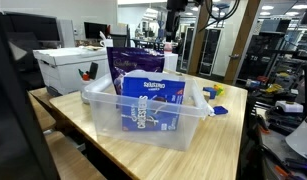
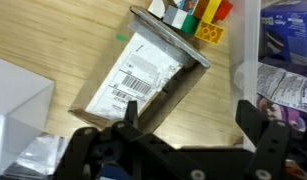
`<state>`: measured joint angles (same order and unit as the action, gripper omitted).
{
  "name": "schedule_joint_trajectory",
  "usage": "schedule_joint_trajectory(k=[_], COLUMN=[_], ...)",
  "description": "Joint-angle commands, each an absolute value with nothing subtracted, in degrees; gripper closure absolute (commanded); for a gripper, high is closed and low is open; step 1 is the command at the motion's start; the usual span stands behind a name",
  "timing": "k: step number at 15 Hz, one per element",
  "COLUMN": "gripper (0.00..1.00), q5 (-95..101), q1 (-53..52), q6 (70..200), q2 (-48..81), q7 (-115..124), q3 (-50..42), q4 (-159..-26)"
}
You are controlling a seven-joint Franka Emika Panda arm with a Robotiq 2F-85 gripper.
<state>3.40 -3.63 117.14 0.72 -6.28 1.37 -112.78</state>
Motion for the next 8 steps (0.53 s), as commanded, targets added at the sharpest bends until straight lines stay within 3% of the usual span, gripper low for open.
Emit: schedule_joint_trajectory(k=[1, 8], gripper=[0.0, 0.0], q5=[9.3, 10.48], q1=[-2.33, -1.63], q6=[118.4, 116.9], q2=[-2.92, -1.73], q7=[3.45, 6.78], q3=[0.76, 0.3], q4=[-116.03, -114.45])
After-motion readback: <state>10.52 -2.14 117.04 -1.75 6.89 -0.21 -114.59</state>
